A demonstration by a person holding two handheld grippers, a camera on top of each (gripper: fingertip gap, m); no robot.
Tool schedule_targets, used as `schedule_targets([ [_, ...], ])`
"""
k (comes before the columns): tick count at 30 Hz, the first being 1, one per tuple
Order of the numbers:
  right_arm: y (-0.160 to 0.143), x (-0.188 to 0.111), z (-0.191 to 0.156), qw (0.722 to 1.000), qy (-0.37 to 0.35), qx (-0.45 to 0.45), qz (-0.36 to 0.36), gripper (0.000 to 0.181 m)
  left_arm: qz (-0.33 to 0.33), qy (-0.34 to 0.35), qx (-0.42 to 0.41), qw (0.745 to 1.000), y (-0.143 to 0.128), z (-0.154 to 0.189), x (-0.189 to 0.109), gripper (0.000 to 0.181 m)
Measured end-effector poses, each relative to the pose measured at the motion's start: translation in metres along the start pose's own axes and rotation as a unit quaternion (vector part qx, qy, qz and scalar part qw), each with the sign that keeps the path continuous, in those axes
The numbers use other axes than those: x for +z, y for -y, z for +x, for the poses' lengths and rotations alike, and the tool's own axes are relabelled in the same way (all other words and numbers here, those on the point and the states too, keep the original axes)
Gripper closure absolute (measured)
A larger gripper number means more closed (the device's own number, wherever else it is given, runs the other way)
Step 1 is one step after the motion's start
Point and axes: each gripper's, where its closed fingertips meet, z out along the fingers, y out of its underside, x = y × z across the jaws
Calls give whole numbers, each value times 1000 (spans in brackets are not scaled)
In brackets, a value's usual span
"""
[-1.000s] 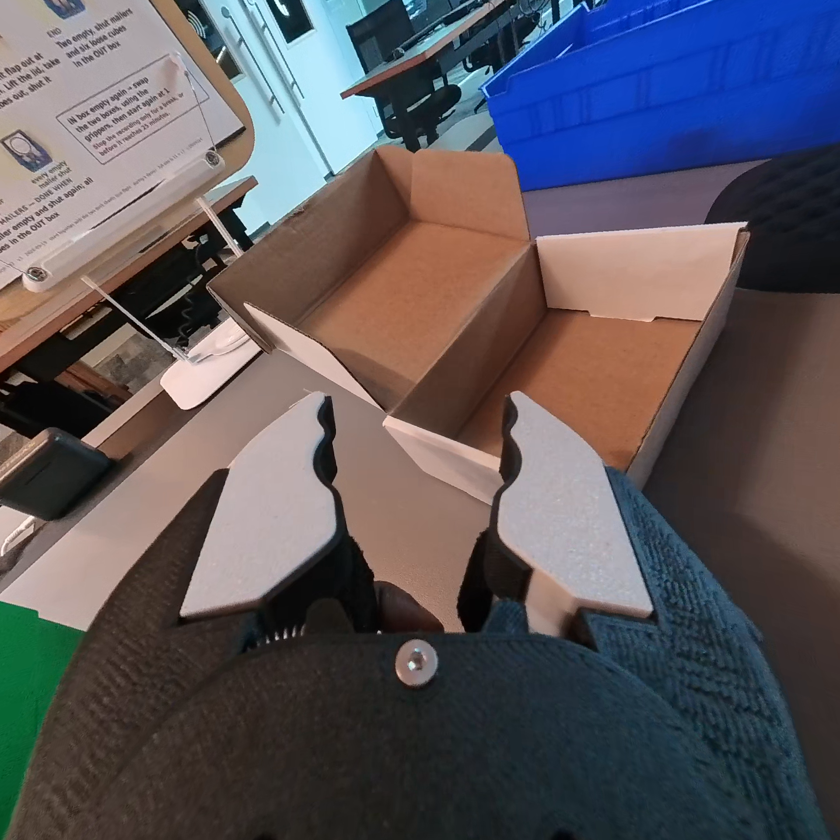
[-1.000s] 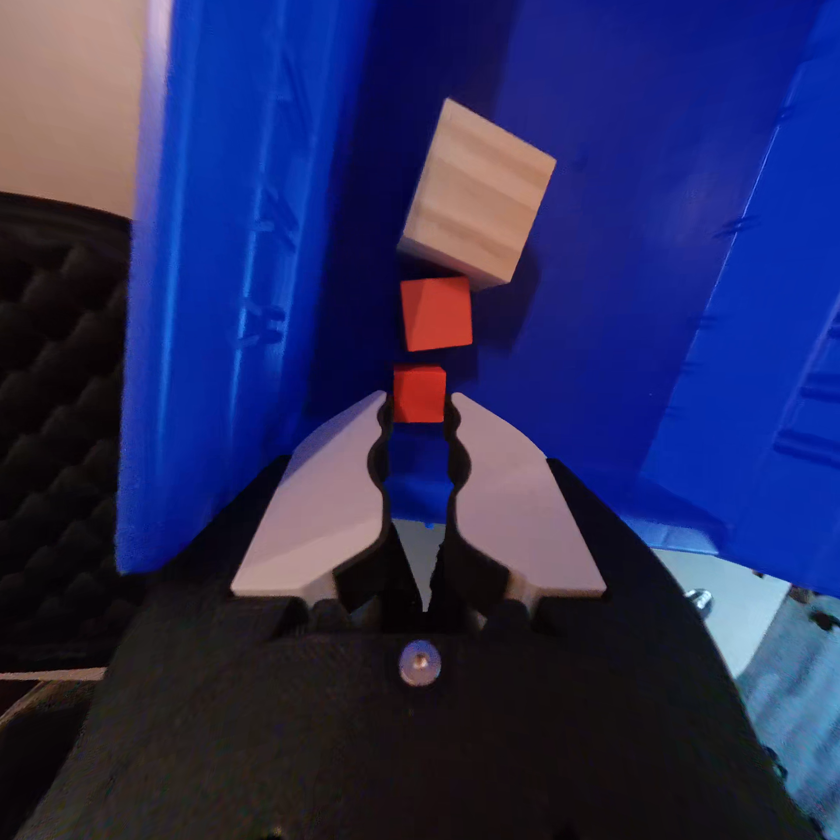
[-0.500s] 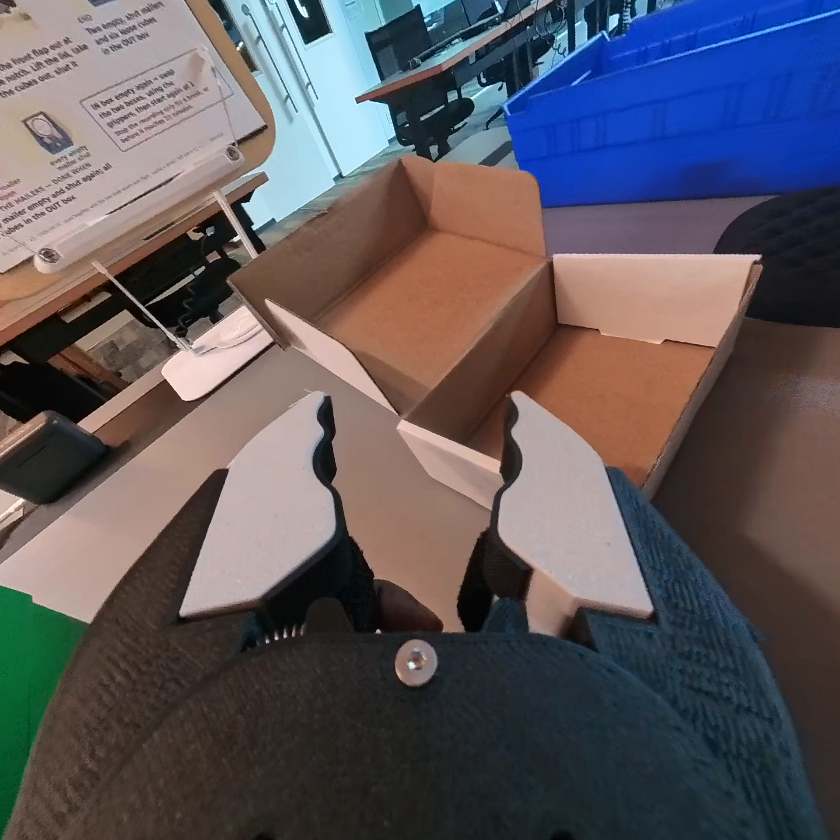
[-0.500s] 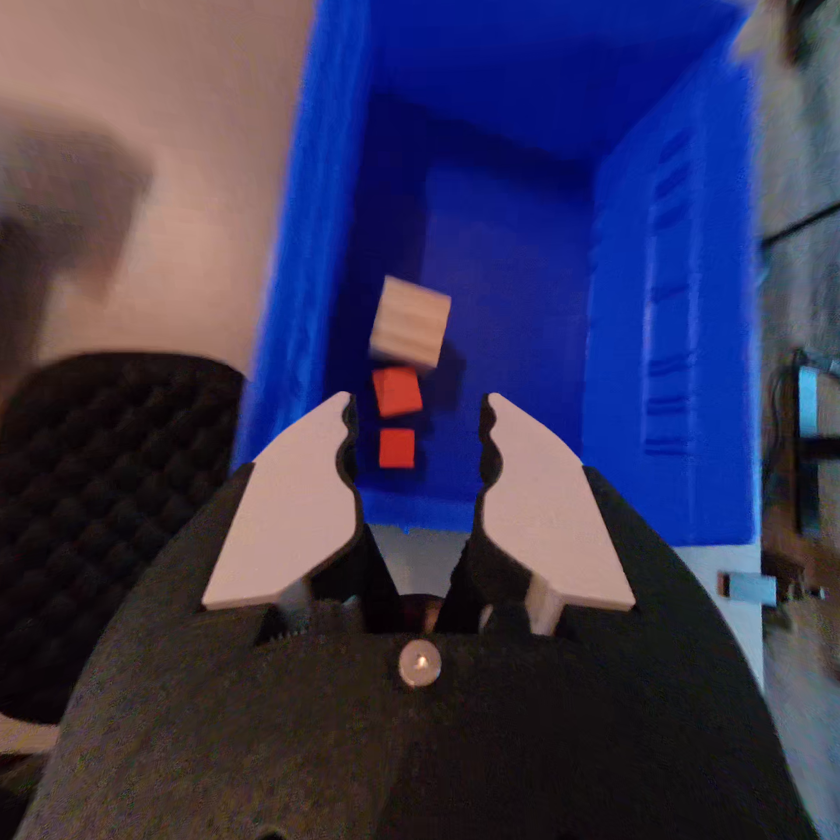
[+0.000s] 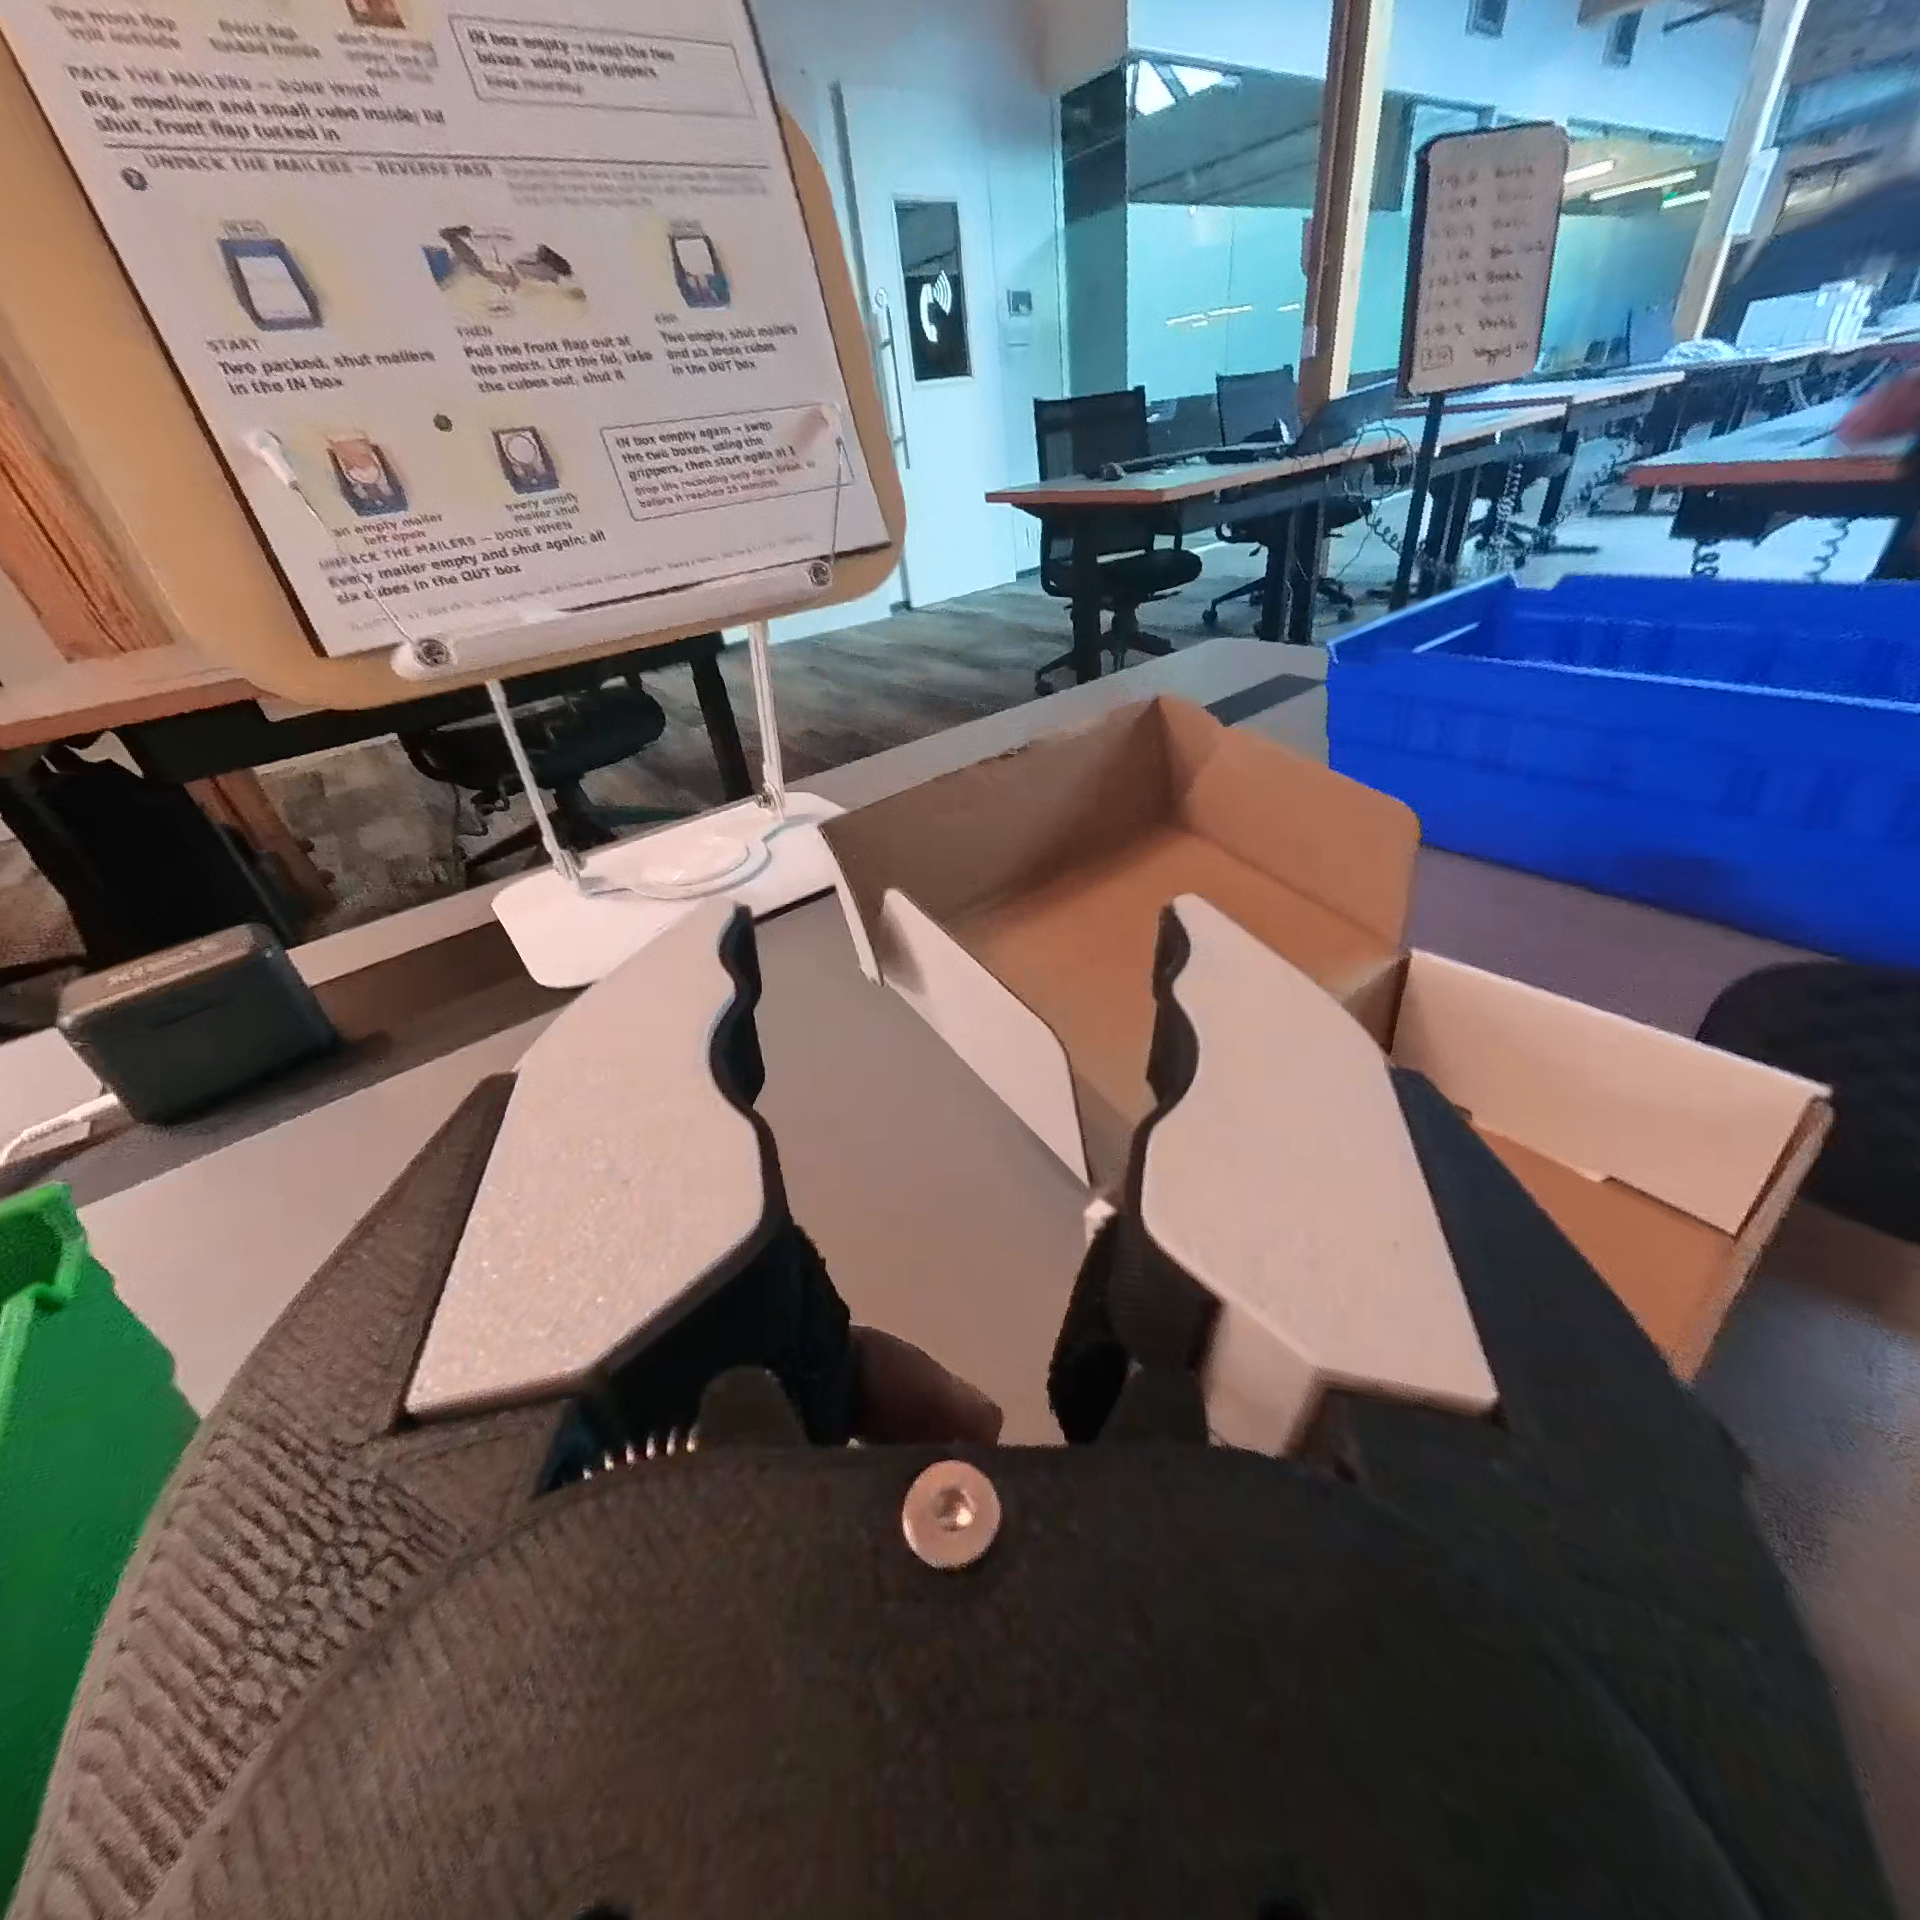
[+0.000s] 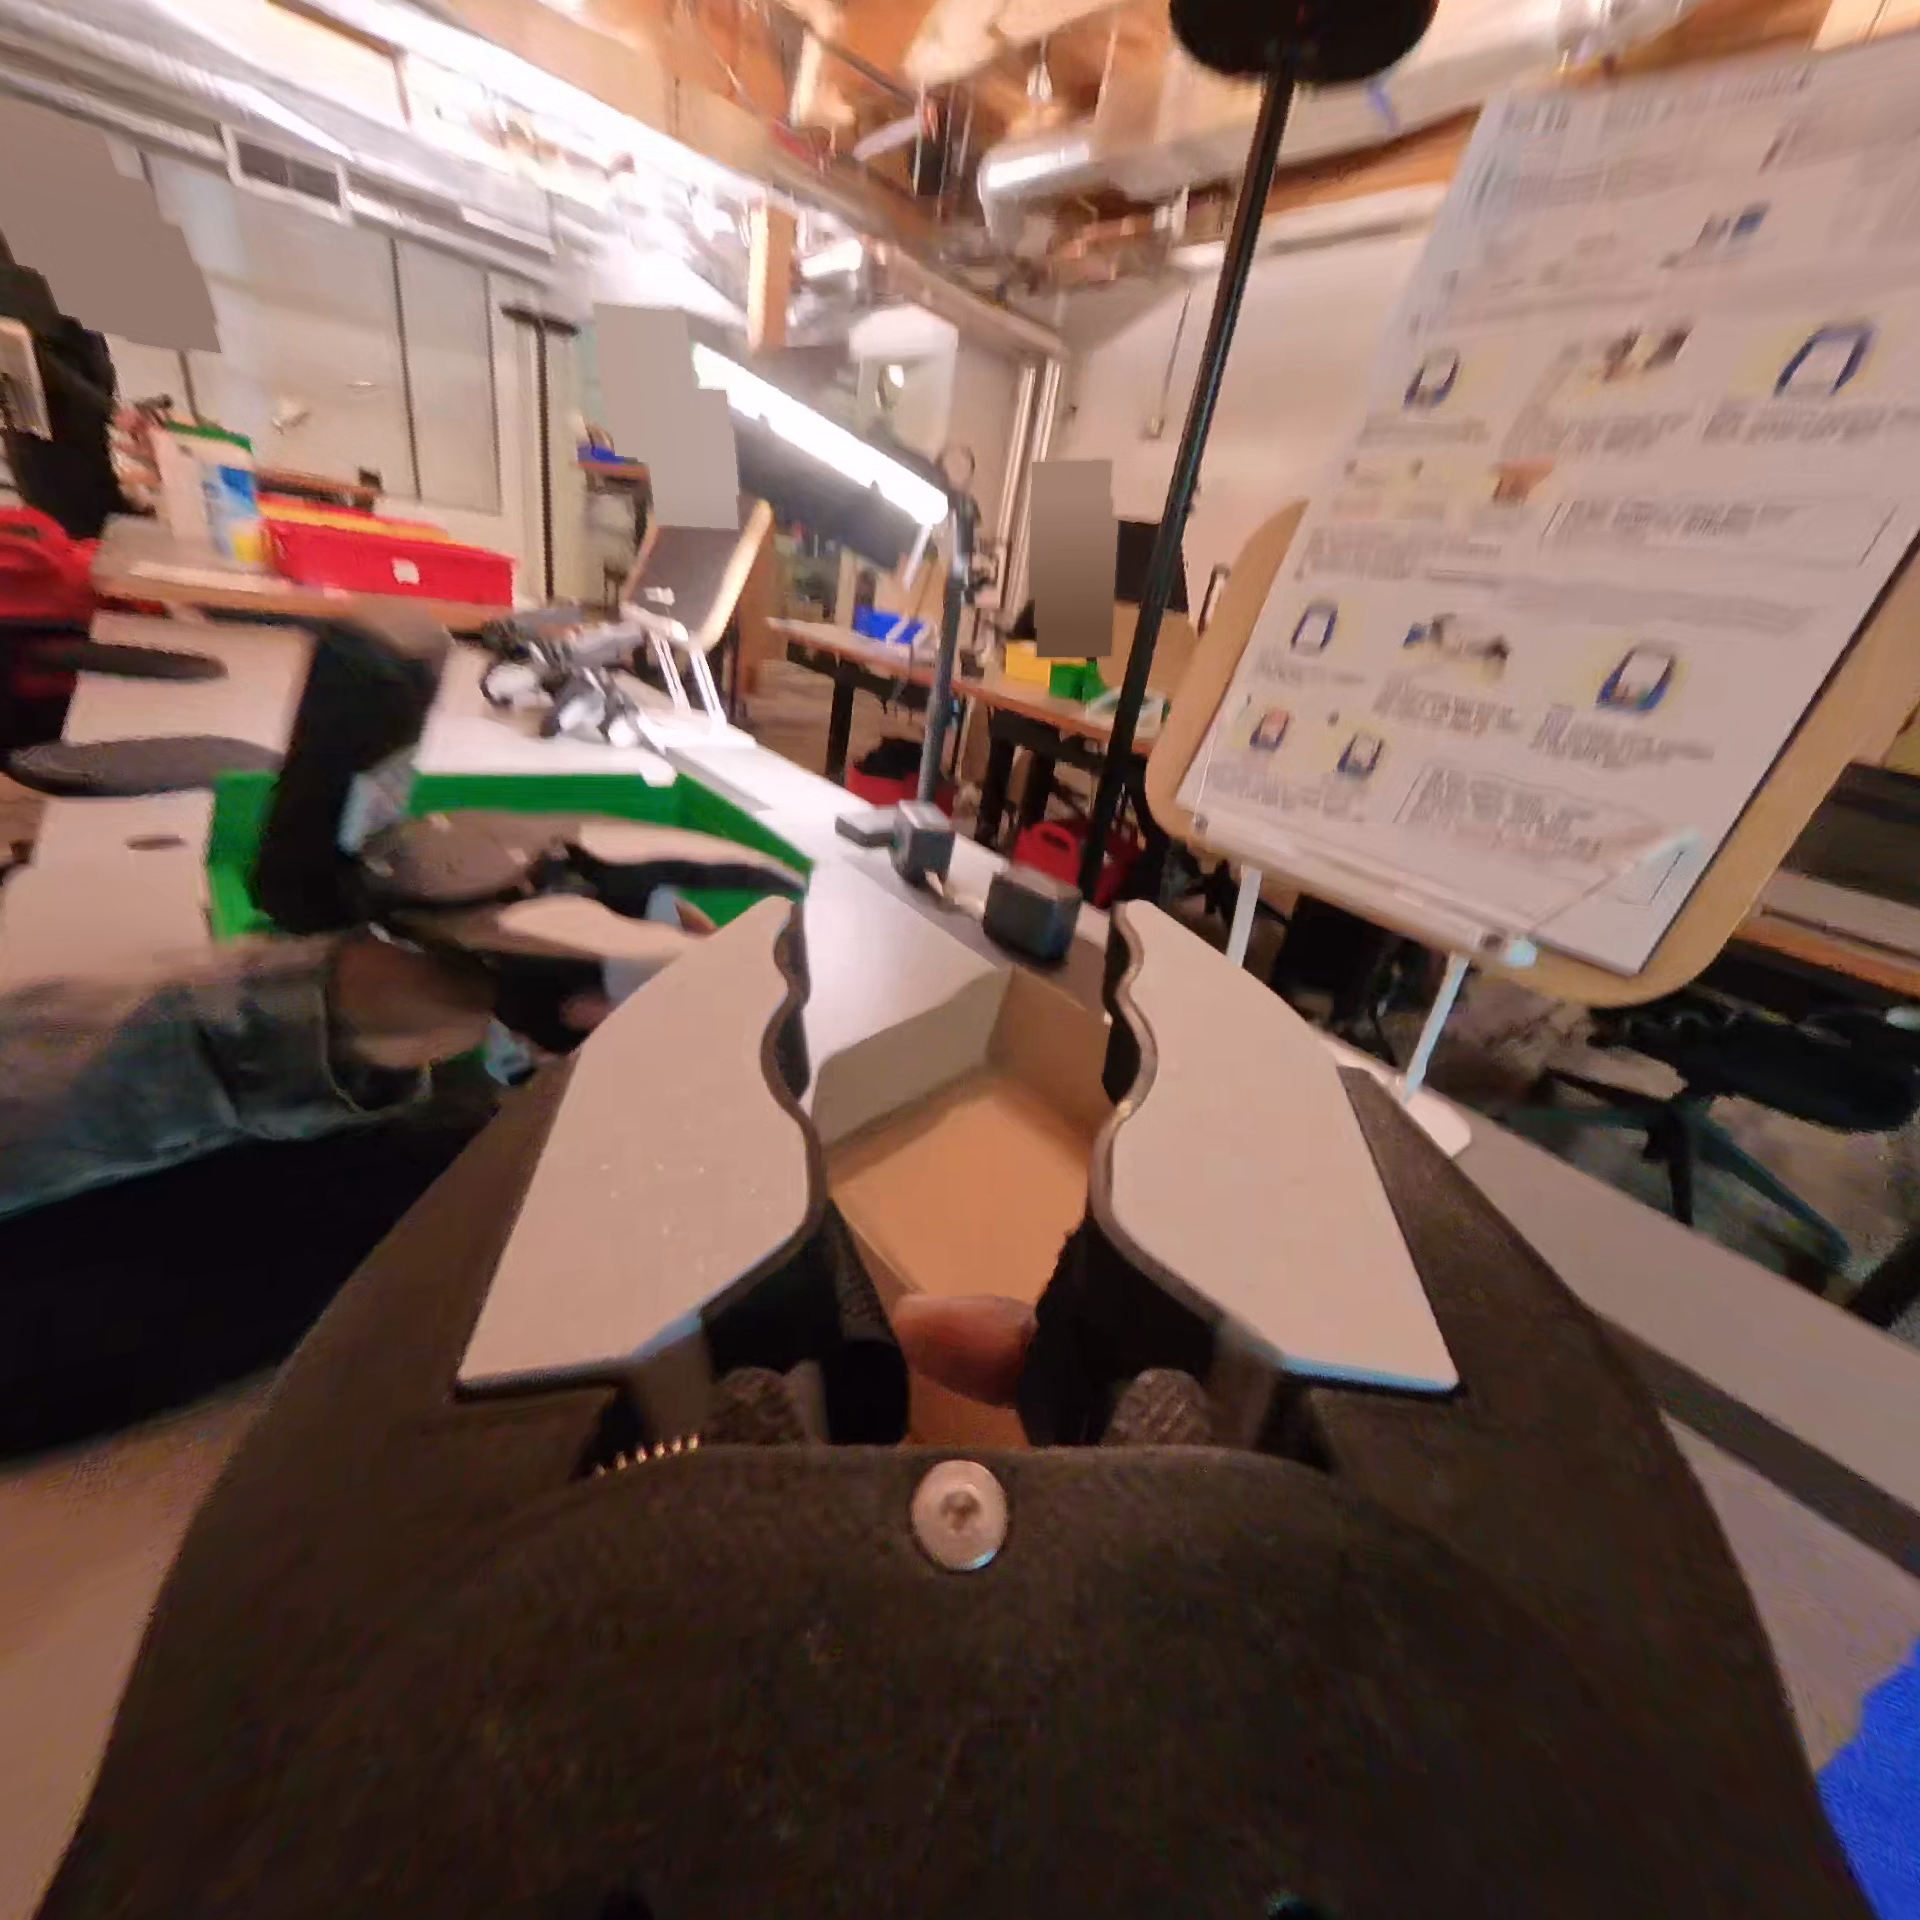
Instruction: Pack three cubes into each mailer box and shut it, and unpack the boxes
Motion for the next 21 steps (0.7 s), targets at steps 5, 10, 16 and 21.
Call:
schedule_targets([
  [5, -77, 21, 23, 992, -52, 85, -83, 156, -15, -5, -66, 998, -21, -6, 2, 122],
  [10, -92, 11, 55, 979, -137, 121, -93, 177, -10, -15, -132, 991, -26, -9, 2, 154],
  [16, -151, 9, 74, 951, -142, 194, -195, 179, -65, 24, -123, 990, -45, -31, 24, 161],
  [21, -157, 15, 71, 951, -104, 225, -184, 179, -86, -44, -147, 984, -58, -8, 35, 161],
])
